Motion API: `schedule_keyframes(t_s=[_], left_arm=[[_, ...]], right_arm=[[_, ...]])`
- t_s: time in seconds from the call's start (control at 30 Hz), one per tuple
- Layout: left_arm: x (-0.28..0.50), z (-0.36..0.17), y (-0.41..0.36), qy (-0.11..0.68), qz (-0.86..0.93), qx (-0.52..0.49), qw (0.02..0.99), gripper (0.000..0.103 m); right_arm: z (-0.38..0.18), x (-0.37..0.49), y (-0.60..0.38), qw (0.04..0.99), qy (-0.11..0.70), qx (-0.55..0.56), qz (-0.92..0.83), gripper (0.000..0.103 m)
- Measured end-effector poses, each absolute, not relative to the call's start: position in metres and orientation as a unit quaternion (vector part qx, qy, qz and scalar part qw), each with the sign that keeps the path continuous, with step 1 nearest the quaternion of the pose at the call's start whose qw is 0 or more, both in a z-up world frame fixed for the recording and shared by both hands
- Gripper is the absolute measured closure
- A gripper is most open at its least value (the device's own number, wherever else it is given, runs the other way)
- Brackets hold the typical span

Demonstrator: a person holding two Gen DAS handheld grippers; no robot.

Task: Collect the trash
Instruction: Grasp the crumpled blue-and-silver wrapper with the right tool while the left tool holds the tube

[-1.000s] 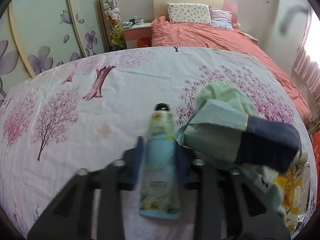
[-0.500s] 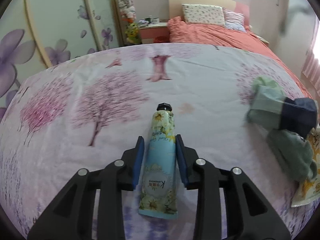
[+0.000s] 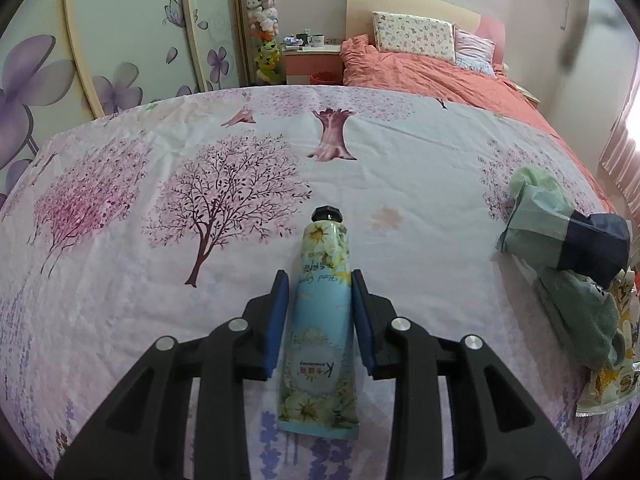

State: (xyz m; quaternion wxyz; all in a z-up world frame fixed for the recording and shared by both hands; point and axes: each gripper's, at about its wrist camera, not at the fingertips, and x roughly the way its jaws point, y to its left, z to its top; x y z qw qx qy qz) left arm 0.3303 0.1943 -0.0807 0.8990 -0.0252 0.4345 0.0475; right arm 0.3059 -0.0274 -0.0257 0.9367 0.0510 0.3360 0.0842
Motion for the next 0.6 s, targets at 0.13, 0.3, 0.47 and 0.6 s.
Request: schedule_keyframes(t_s=[0.13, 0.3, 0.47, 0.6], left_arm=[[0.329, -0.081, 0.196, 0.434, 0.047, -0.026, 0.899, 0.070], [0.329, -0.081, 0.197, 0.434, 0.046, -0.027, 0.899, 0.070], [0.329, -0.082, 0.199, 0.434, 0.045, -0.031, 0.899, 0.070], [0.329, -0.082, 0.201, 0.434, 0.044, -0.032, 0.899, 0.070]], right_arm=[[-0.024, 0.332, -0.017, 0.940, 0.333, 0.042, 0.061, 0.043], [-0.038, 0.356, -0.007, 0.917, 0.391, 0.027, 0.073, 0.057], [-0.048, 0.343, -0.004, 0.901, 0.420, 0.027, 0.105, 0.064], [-0.051, 0.334, 0.008, 0.900, 0.419, 0.017, 0.117, 0.064]])
